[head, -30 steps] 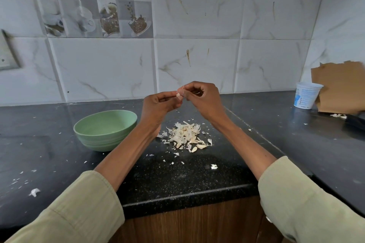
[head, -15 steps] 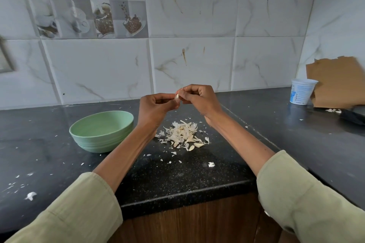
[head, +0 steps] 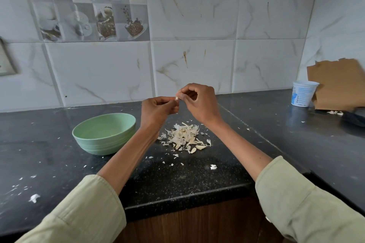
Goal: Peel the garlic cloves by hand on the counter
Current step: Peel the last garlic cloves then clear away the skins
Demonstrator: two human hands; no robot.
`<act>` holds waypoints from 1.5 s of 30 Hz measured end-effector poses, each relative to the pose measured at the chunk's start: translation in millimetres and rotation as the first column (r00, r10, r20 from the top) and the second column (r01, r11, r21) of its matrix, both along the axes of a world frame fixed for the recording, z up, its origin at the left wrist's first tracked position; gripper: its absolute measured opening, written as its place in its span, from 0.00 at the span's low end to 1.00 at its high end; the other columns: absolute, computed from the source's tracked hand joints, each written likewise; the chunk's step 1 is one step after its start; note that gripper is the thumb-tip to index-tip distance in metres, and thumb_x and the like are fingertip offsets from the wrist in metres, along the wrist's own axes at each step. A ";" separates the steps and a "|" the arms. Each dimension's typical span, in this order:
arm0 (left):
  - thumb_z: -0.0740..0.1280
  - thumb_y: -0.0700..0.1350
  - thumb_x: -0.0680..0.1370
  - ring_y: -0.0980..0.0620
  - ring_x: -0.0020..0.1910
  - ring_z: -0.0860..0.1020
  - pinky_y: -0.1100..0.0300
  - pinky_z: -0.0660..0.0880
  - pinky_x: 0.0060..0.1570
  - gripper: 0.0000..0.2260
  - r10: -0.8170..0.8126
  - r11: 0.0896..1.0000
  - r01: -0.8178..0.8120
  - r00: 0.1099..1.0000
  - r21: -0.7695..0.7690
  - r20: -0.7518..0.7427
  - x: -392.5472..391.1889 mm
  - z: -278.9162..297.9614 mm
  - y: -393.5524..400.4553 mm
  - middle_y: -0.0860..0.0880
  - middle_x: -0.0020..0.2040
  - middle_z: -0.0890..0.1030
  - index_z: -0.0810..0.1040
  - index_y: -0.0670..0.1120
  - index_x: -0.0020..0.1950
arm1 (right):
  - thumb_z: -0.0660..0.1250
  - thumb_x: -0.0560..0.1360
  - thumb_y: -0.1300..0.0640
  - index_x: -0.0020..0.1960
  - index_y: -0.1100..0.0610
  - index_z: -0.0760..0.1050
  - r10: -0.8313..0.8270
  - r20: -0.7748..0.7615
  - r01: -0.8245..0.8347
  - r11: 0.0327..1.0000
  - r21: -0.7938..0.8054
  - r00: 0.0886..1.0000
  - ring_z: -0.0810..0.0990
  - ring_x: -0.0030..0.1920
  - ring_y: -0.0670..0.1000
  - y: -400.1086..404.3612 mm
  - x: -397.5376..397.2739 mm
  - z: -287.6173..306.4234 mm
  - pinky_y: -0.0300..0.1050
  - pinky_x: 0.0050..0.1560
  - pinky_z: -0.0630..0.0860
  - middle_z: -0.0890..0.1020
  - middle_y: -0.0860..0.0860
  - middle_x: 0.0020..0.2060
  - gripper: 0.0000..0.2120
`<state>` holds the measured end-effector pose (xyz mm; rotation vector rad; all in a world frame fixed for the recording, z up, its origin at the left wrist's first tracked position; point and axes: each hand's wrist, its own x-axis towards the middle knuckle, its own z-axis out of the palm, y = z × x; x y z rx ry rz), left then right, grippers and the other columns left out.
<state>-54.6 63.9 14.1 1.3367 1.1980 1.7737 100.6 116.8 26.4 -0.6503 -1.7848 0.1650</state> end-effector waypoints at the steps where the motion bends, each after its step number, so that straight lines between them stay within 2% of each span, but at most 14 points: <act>1: 0.78 0.38 0.76 0.47 0.42 0.86 0.54 0.85 0.53 0.05 -0.004 1.000 0.004 1.000 -0.002 -0.005 -0.9 0.4 -0.2 0.40 0.43 0.88 0.87 0.36 0.50 | 0.77 0.77 0.59 0.45 0.58 0.87 -0.003 0.001 0.003 1.000 -0.001 1.000 0.85 0.42 0.41 0.5 0.3 -0.2 0.32 0.46 0.78 0.88 0.46 0.40 0.03; 7: 0.78 0.43 0.77 0.48 0.40 0.87 0.58 0.85 0.47 0.05 0.114 0.992 -0.103 0.979 0.072 -0.169 -0.7 -2.7 1.0 0.45 0.39 0.88 0.88 0.41 0.48 | 0.75 0.78 0.59 0.45 0.58 0.85 -0.068 -0.086 0.064 0.997 -0.041 0.994 0.84 0.40 0.41 3.6 2.2 2.0 0.29 0.43 0.75 0.87 0.45 0.39 0.04; 11: 0.77 0.42 0.78 0.48 0.41 0.87 0.58 0.85 0.48 0.07 0.031 0.999 -0.028 0.996 0.042 -0.085 -4.5 -1.9 2.2 0.42 0.43 0.88 0.87 0.39 0.52 | 0.74 0.79 0.58 0.47 0.59 0.85 -0.023 -0.099 0.005 0.983 -0.184 0.995 0.85 0.39 0.42 6.8 13.5 7.1 0.36 0.45 0.79 0.87 0.47 0.38 0.04; 13: 0.74 0.41 0.80 0.49 0.43 0.85 0.60 0.84 0.48 0.07 -0.056 0.998 0.057 0.998 0.010 -0.032 -4.4 -1.5 4.2 0.40 0.47 0.88 0.85 0.38 0.56 | 0.73 0.81 0.59 0.48 0.61 0.85 0.097 0.005 -0.090 0.943 -0.322 0.995 0.85 0.39 0.43 5.0 20.0 11.2 0.37 0.44 0.80 0.88 0.50 0.38 0.05; 15: 0.72 0.42 0.82 0.51 0.44 0.85 0.61 0.83 0.47 0.09 -0.112 0.994 0.112 0.994 -0.020 -0.008 -3.5 -3.3 7.4 0.41 0.49 0.88 0.83 0.37 0.58 | 0.71 0.82 0.58 0.48 0.62 0.85 0.196 0.181 -0.100 0.894 -0.437 0.964 0.86 0.39 0.45 4.7 24.4 12.9 0.38 0.43 0.81 0.88 0.52 0.39 0.08; 18: 0.71 0.45 0.83 0.53 0.44 0.85 0.62 0.81 0.48 0.11 -0.124 0.991 0.123 0.992 -0.041 -0.002 -4.5 -6.7 12.0 0.43 0.48 0.87 0.82 0.38 0.60 | 0.72 0.82 0.55 0.45 0.60 0.86 0.198 0.433 0.001 0.909 -0.418 0.879 0.88 0.40 0.49 7.4 25.5 9.2 0.42 0.47 0.85 0.88 0.50 0.37 0.10; 20: 0.70 0.46 0.83 0.55 0.43 0.83 0.63 0.80 0.46 0.12 -0.102 0.994 0.102 0.995 -0.040 -0.013 -6.0 -7.7 14.1 0.46 0.46 0.86 0.82 0.38 0.60 | 0.75 0.80 0.53 0.45 0.60 0.85 0.213 0.484 0.019 0.902 -0.430 0.849 0.89 0.40 0.51 8.0 26.9 7.4 0.43 0.47 0.84 0.88 0.51 0.36 0.11; 25: 0.67 0.46 0.86 0.56 0.40 0.82 0.64 0.79 0.43 0.08 -0.108 0.993 0.106 0.993 -0.051 -0.041 -6.6 -8.4 14.8 0.48 0.43 0.84 0.83 0.42 0.56 | 0.83 0.70 0.48 0.47 0.61 0.82 0.223 0.451 0.012 0.888 -0.461 0.864 0.88 0.37 0.49 9.2 32.4 7.8 0.43 0.42 0.83 0.88 0.52 0.35 0.18; 28: 0.65 0.46 0.86 0.55 0.40 0.81 0.64 0.79 0.43 0.10 -0.119 0.992 0.115 0.991 -0.056 -0.065 -5.9 -8.7 14.8 0.48 0.43 0.82 0.82 0.41 0.57 | 0.81 0.73 0.48 0.52 0.56 0.82 0.143 0.349 -0.014 0.938 -0.347 0.926 0.85 0.37 0.44 12.1 30.6 8.2 0.48 0.43 0.83 0.87 0.50 0.39 0.15; 30: 0.64 0.46 0.87 0.55 0.39 0.81 0.63 0.78 0.42 0.11 -0.128 0.991 0.123 0.988 -0.059 -0.092 -4.5 -8.5 14.3 0.48 0.42 0.81 0.81 0.40 0.57 | 0.78 0.77 0.54 0.58 0.52 0.82 0.158 0.268 -0.078 0.955 -0.285 0.950 0.82 0.40 0.40 12.4 30.2 11.7 0.44 0.45 0.81 0.85 0.45 0.46 0.11; 33: 0.62 0.47 0.87 0.56 0.38 0.81 0.63 0.78 0.42 0.11 -0.169 0.985 0.161 0.977 -0.067 -0.128 -1.5 -7.5 11.9 0.48 0.42 0.80 0.78 0.40 0.55 | 0.73 0.80 0.58 0.65 0.46 0.81 0.204 0.258 -0.129 0.952 -0.279 0.945 0.84 0.45 0.50 11.3 28.4 13.1 0.48 0.50 0.83 0.85 0.43 0.54 0.16; 35: 0.61 0.48 0.88 0.56 0.39 0.81 0.62 0.78 0.43 0.11 -0.202 0.978 0.192 0.967 -0.079 -0.154 -0.8 -6.7 10.8 0.48 0.41 0.79 0.77 0.42 0.53 | 0.73 0.80 0.58 0.64 0.48 0.83 0.214 0.273 -0.138 0.952 -0.272 0.938 0.85 0.47 0.54 12.0 26.9 11.5 0.51 0.51 0.84 0.86 0.43 0.54 0.13; 39: 0.61 0.49 0.88 0.56 0.39 0.81 0.60 0.77 0.44 0.12 -0.242 0.969 0.229 0.956 -0.097 -0.164 -0.9 -6.1 8.7 0.48 0.42 0.79 0.77 0.42 0.53 | 0.76 0.79 0.59 0.56 0.54 0.87 0.198 0.220 -0.138 0.955 -0.264 0.955 0.86 0.44 0.55 13.0 23.8 9.4 0.53 0.50 0.85 0.89 0.47 0.46 0.06; 45: 0.66 0.50 0.86 0.56 0.37 0.81 0.62 0.75 0.42 0.11 -0.173 0.982 0.156 0.968 -0.106 -0.181 -2.5 -4.7 7.0 0.48 0.41 0.81 0.81 0.43 0.53 | 0.79 0.76 0.58 0.52 0.55 0.88 0.162 0.167 -0.118 0.962 -0.245 0.973 0.86 0.41 0.52 14.4 24.9 10.6 0.44 0.45 0.83 0.89 0.47 0.40 0.06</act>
